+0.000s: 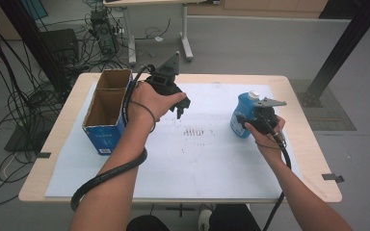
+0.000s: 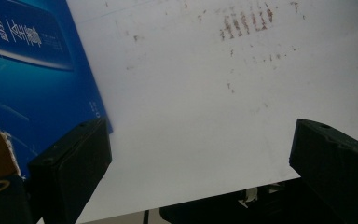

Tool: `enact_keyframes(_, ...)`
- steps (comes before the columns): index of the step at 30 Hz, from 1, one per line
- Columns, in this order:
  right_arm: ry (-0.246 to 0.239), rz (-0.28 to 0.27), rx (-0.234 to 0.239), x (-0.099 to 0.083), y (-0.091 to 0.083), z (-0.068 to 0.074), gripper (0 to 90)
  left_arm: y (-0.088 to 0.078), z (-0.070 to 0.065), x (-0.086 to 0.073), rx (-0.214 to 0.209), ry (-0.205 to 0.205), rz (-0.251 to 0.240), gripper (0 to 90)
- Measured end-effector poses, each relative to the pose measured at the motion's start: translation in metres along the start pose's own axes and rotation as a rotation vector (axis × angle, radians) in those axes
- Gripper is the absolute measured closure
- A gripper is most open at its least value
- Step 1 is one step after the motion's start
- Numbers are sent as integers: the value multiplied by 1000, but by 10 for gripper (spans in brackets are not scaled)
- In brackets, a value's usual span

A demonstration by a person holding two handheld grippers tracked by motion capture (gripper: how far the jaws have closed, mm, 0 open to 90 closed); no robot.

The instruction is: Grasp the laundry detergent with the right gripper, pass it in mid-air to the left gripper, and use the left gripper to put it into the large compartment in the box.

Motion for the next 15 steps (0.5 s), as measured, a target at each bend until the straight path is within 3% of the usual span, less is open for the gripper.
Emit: enact_keyframes(15, -5, 0, 1, 0, 0, 0, 418, -1, -2, 0, 2, 0, -6, 59)
Point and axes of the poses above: each handheld gripper's, and its own axes: y roughly forward along the jaws, x roughly out of its top, z roughly to its left, the point moved 4 cm from there along y, roughly forward along the jaws, and after that the axes turned 8 degrees about z, right-handed, at the moved point
